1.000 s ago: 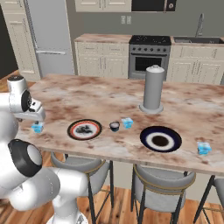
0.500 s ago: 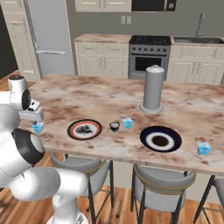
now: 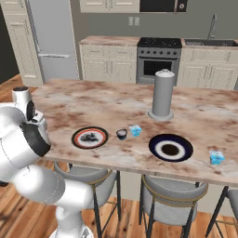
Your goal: Place two yogurt containers on each plate.
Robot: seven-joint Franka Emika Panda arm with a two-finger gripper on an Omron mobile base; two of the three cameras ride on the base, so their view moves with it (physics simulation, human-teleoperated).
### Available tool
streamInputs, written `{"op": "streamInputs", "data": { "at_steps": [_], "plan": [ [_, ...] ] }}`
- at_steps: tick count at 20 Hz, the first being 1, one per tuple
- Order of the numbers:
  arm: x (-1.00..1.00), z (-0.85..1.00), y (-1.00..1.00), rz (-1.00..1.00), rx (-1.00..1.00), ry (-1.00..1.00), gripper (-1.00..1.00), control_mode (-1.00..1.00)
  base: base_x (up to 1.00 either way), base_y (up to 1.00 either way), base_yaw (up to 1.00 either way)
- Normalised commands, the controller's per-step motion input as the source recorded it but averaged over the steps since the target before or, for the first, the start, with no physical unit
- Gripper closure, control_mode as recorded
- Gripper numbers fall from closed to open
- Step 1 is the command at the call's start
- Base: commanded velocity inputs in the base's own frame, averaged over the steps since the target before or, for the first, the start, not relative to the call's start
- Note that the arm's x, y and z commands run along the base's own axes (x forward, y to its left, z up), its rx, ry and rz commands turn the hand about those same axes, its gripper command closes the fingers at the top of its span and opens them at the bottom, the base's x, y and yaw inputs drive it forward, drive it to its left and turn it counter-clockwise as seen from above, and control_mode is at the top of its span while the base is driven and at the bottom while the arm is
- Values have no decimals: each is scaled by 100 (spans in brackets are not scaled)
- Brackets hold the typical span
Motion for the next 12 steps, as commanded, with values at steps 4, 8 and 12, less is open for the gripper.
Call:
{"op": "streamInputs", "data": {
  "at_steps": [4,8,12],
  "plan": [
    [34,-25,5,0,0,0,-100,-100,0,0,0],
    [39,-20,1,0,0,0,-100,-100,0,0,0],
    [29,-12,2,0,0,0,-100,-100,0,0,0]
  ]
}}
